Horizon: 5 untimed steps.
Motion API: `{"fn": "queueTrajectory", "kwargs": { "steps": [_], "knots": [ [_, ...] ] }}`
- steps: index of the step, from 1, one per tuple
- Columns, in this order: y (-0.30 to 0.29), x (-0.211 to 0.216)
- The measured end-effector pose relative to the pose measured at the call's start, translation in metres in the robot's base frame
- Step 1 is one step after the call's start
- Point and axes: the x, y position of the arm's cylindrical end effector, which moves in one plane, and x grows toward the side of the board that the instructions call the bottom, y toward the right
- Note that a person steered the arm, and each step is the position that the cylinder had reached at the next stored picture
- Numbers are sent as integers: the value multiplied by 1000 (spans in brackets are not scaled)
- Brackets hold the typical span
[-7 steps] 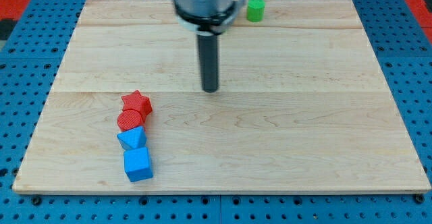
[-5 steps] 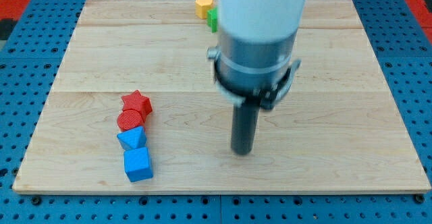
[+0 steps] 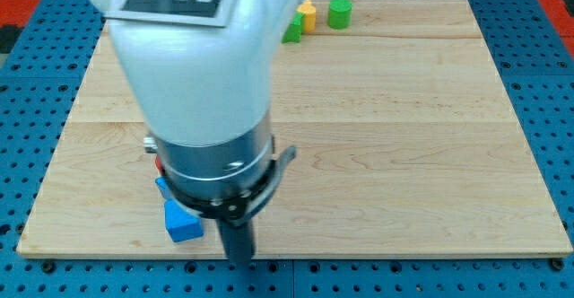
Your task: Slide blue cube slightly into triangle
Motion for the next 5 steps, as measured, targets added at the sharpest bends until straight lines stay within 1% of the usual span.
{"fn": "queueTrajectory", "kwargs": {
  "steps": [1,2,3,4,5],
  "knots": [
    [-118,-5],
    [-170,-44],
    [-161,-116],
    [-145,-120],
    [-98,-114]
  ]
}}
